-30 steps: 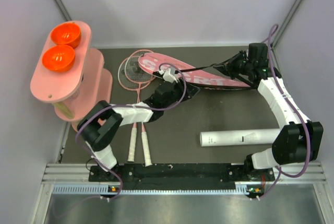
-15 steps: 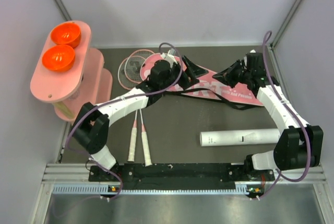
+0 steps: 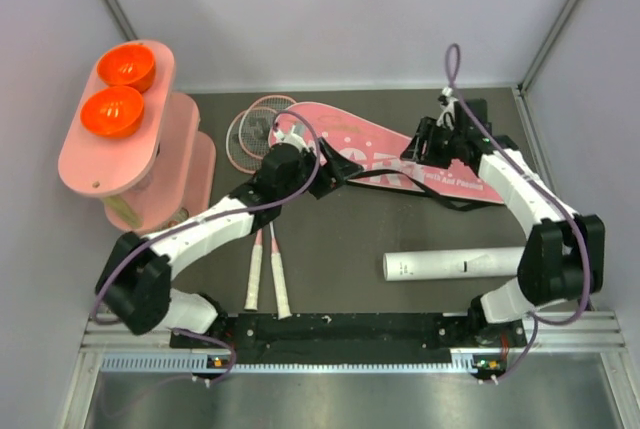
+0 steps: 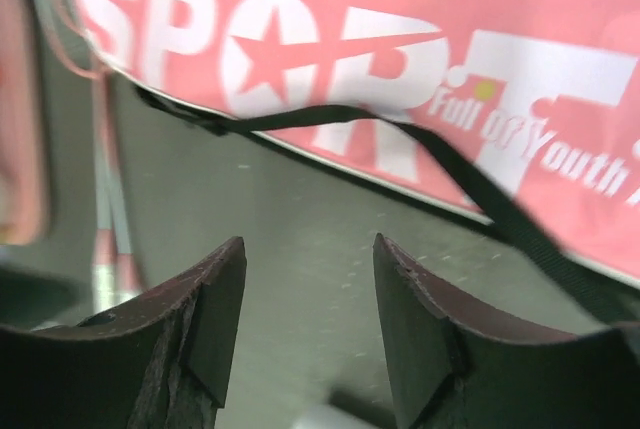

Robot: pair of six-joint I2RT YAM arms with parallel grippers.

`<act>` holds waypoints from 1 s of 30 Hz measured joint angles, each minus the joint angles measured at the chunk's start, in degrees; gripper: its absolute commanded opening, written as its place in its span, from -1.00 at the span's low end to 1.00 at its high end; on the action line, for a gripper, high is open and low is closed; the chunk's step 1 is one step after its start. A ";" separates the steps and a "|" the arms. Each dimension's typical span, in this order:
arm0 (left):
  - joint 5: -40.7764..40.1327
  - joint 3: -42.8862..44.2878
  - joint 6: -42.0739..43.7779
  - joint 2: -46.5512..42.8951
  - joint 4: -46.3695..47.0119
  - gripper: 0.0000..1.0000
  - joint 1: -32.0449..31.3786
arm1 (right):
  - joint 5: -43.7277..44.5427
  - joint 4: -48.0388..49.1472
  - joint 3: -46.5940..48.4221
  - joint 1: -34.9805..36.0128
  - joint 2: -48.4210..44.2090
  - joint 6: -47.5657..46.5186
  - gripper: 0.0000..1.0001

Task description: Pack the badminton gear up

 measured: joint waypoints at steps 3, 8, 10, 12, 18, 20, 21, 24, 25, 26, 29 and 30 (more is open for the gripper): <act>-1.81 -1.84 5.03 -6.91 -1.18 0.55 0.11 | 3.63 -1.42 2.95 2.19 5.66 -9.86 -0.05; -2.19 -5.38 11.21 -14.97 -3.56 0.54 0.11 | 10.16 -5.60 10.82 5.75 16.68 -26.12 -0.15; -2.14 -7.19 12.90 -17.11 -5.14 0.54 0.07 | 12.13 -6.73 13.31 7.04 20.06 -31.67 -0.14; -2.10 -8.74 13.97 -18.80 -6.64 0.55 0.07 | 12.98 -7.78 14.29 8.02 21.84 -35.39 -0.10; -1.99 -10.67 16.52 -22.27 -10.38 0.55 0.07 | 15.96 -9.84 14.97 10.78 25.73 -43.15 -0.14; -1.99 -10.67 16.90 -22.73 -10.62 0.55 0.07 | 17.42 -10.12 14.97 11.76 27.10 -44.48 -0.22; -1.97 -10.67 17.03 -22.93 -10.82 0.55 0.07 | 18.21 -10.29 14.97 12.31 27.78 -45.09 -0.26; -1.73 -10.67 17.40 -23.04 -11.47 0.55 0.07 | 20.33 -10.60 15.28 13.68 29.62 -46.42 -0.58; -1.66 -10.67 17.55 -23.04 -11.63 0.54 0.07 | 21.05 -10.67 15.30 14.01 29.92 -46.64 -0.76; -1.60 -10.67 17.62 -23.04 -11.72 0.55 0.07 | 21.81 -10.73 15.37 14.27 30.05 -46.77 -0.85; -1.60 -10.56 17.66 -22.91 -12.79 0.54 0.07 | 24.33 -10.91 16.09 15.06 30.16 -46.88 -1.00; -1.57 -10.45 17.64 -22.56 -13.03 0.54 0.07 | 25.05 -10.88 16.41 15.21 30.16 -46.93 -1.00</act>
